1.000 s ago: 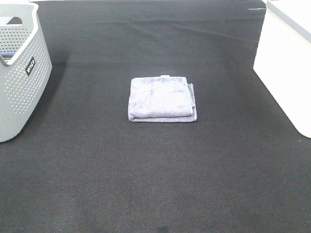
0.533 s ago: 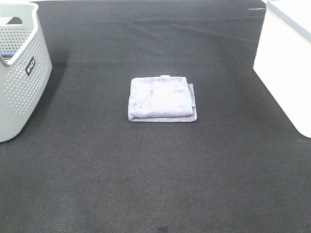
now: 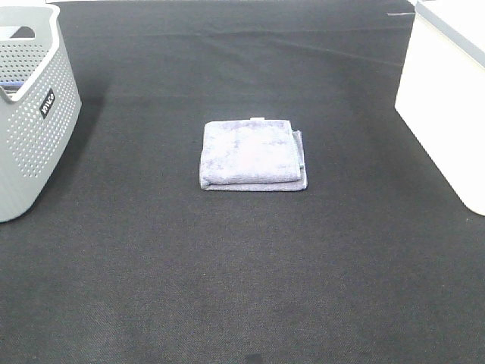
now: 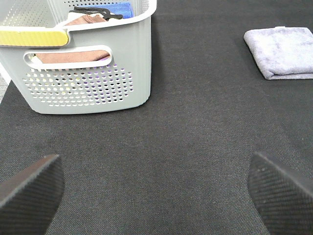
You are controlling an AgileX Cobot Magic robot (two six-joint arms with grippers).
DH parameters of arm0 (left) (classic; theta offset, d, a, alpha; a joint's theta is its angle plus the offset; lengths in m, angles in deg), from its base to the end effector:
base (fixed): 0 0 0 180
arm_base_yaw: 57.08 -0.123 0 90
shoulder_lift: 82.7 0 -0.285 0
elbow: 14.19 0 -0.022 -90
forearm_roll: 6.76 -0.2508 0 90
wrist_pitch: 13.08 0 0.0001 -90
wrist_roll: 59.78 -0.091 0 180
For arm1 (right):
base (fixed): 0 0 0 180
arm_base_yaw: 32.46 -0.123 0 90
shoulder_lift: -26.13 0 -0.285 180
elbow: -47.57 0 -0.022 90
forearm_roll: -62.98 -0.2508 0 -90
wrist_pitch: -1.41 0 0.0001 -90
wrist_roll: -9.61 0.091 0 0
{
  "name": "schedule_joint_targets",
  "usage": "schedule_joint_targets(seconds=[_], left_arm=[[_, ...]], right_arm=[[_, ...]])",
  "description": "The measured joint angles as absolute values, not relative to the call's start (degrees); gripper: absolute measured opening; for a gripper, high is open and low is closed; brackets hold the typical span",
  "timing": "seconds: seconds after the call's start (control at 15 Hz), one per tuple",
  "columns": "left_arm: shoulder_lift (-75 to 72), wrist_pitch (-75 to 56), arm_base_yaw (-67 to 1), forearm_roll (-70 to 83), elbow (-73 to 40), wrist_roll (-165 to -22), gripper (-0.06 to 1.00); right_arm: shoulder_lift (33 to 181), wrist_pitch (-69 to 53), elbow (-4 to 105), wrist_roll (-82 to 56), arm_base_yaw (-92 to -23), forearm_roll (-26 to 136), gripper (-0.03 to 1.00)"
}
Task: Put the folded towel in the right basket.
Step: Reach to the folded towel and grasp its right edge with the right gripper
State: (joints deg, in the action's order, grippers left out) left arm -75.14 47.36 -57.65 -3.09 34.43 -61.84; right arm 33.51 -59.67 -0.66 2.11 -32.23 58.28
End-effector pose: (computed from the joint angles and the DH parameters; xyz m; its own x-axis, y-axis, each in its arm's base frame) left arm -0.0051 -0.0051 0.2776 -0.4471 -0.0001 -0.8945 0.0418 0.9989 -0.0210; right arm -0.0070 0.0066 0.2787 -0.4406 -0.0890 -0.8933 -0.1006 0.9937 -0.0494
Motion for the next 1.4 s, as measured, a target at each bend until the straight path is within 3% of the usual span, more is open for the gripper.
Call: schedule_joint_targets(seconds=[0.2, 0.4, 0.6, 1.13, 1.33, 1.4], left_arm=[[-75.1, 47.4, -57.6, -3.1, 34.4, -61.8, 0.97], [-75.1, 47.4, -57.6, -3.1, 34.4, -61.8, 0.97], [-75.1, 47.4, -57.6, -3.1, 34.4, -61.8, 0.97], [-75.1, 47.4, -57.6, -3.1, 34.4, -61.8, 0.97], [-75.1, 47.4, -57.6, -3.1, 34.4, -61.8, 0.97], [-75.1, 47.4, -57.6, -3.1, 34.4, -61.8, 0.97]], right_arm=[[40.4, -52.7, 2.1, 2.9, -32.2, 58.3, 0.77], [58.2, -41.4, 8.1, 3.2, -32.2, 58.1, 0.77], [75.5, -37.7, 17.3, 3.2, -32.2, 57.7, 0.77], [116.9, -50.2, 51.9, -1.6, -32.6, 47.1, 0.77], [125.8, -51.2, 59.4, -4.0, -36.9, 46.5, 0.77], [131.8, -51.5, 63.0, -4.9, -42.0, 46.3, 0.77]])
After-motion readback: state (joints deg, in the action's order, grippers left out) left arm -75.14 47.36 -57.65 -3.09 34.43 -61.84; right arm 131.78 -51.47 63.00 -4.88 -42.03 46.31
